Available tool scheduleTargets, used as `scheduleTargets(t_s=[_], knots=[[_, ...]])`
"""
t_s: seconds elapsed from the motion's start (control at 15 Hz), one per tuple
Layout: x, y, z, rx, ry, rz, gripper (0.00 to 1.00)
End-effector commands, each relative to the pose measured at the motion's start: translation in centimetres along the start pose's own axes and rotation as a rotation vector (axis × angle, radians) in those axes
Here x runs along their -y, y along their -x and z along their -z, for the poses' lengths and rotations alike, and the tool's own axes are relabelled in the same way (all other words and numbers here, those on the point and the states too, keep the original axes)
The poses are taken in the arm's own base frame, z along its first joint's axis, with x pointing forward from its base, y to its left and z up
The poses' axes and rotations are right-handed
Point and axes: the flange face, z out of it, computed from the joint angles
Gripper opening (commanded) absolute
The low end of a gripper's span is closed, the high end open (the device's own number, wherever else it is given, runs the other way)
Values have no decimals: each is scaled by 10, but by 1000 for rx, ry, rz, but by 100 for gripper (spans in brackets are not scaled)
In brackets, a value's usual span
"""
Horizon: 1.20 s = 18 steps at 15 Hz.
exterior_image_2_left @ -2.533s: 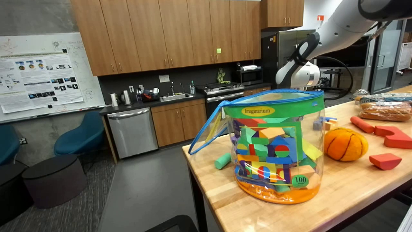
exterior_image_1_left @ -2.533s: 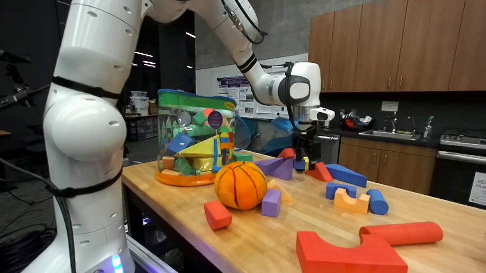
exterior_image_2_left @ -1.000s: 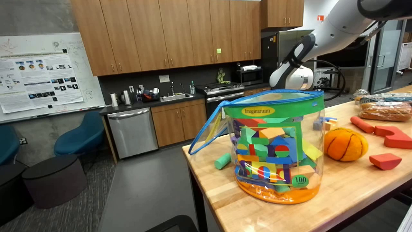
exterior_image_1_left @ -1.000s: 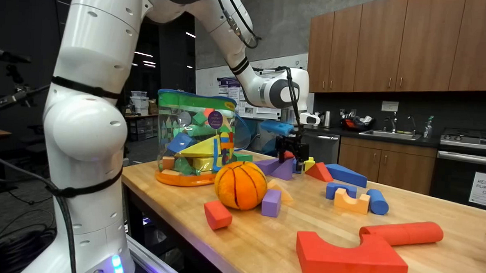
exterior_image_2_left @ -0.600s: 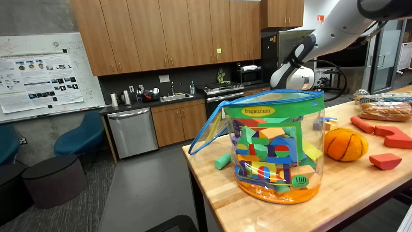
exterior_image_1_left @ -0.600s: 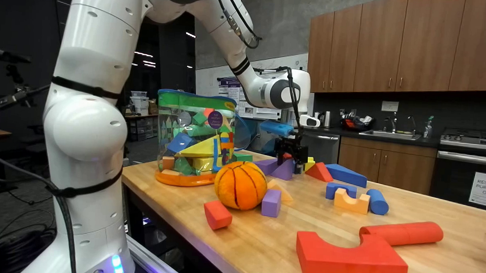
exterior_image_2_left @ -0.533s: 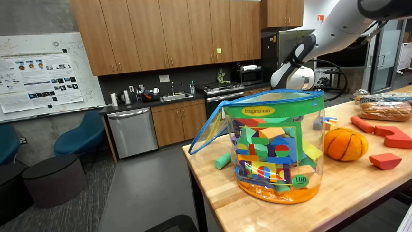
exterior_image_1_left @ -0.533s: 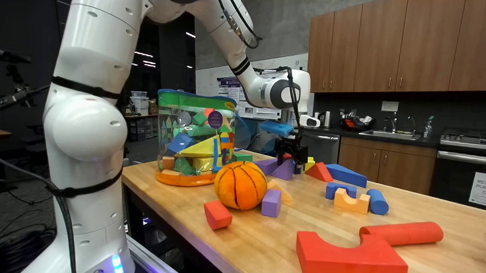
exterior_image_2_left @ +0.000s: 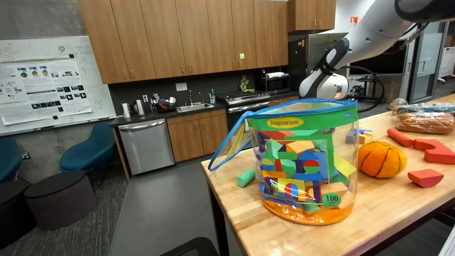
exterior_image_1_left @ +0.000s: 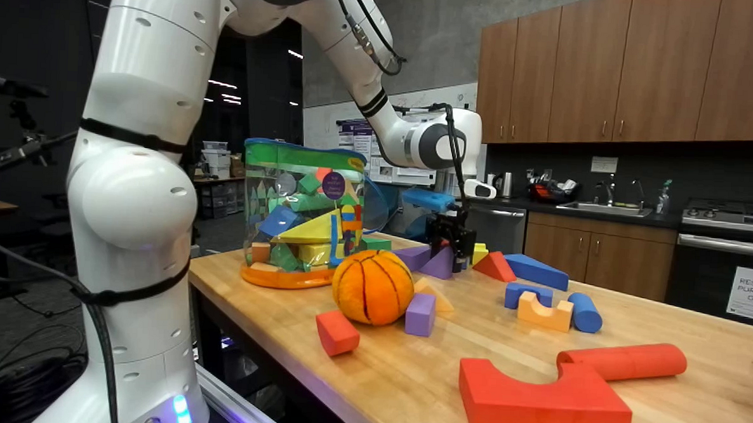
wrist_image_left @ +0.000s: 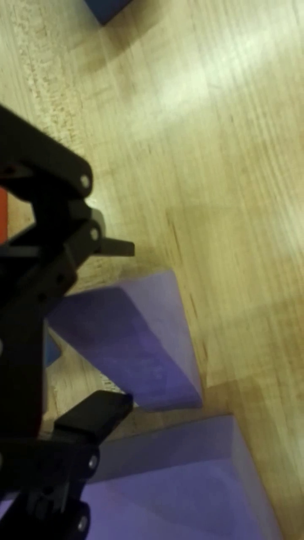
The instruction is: Put the blocks inside the basket
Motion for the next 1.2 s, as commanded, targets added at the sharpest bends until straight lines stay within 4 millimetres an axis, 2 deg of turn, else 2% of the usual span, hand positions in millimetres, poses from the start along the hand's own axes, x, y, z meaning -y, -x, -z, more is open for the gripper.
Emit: scheduleTargets(t_s=[0.0, 0.13, 0.2, 0.6, 0.8, 0.93, 1.13], knots=[[-1, 4, 4, 7, 4, 2, 50], [-1, 3, 6, 4, 3, 1, 35], [-1, 3, 6, 3, 3, 0, 33], [-15, 0, 6, 1, 38, -28, 31], [-27, 2, 16, -21, 76, -49, 31], [-26, 5, 26, -33, 92, -77, 31], [-4, 13, 48, -68, 73, -141, 31]])
